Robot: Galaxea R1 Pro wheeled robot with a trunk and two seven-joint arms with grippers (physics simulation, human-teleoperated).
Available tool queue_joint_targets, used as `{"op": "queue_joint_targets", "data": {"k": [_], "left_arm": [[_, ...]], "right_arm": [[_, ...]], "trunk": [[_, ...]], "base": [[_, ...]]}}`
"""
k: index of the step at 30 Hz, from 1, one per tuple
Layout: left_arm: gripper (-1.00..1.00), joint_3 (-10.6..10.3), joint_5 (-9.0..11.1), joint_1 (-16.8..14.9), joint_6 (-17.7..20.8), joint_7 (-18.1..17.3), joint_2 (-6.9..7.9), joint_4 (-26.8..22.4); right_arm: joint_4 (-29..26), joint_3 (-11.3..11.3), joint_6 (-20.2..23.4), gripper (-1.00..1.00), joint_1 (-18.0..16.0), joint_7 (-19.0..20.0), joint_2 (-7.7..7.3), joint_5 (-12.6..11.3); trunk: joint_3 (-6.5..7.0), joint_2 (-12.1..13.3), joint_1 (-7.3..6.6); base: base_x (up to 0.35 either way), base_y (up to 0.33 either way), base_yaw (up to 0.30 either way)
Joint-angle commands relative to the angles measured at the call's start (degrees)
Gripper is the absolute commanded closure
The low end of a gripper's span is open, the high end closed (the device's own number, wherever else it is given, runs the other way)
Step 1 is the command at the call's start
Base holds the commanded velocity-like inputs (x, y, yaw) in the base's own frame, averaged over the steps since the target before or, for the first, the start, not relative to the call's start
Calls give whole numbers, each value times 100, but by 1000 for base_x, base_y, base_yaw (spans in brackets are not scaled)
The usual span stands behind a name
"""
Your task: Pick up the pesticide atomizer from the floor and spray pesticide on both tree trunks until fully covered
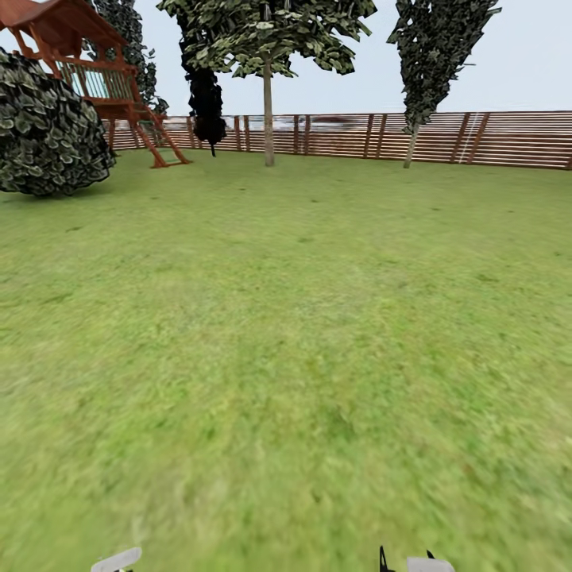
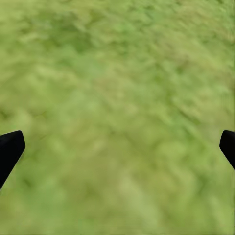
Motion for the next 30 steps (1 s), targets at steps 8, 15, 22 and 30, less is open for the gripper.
{"op": "queue_joint_targets", "data": {"k": [8,15,22,30], "left_arm": [[100,46,-59,-4,-21,5,2,7],[100,45,-59,-4,-21,5,2,7],[100,47,-59,-4,-21,5,2,7],[100,45,-59,-4,-21,5,2,5]], "right_arm": [[1,-25,-4,-100,-2,-43,1,62],[1,-25,-4,-100,-2,-42,1,62],[1,-25,-5,-100,-1,-43,1,62],[1,-25,-5,-100,-2,-43,1,62]], "trunk": [[-5,-2,3],[-5,-2,3],[-5,-2,3],[-5,-2,3]], "base": [[338,88,0],[338,107,0],[338,95,0],[338,77,0]]}}
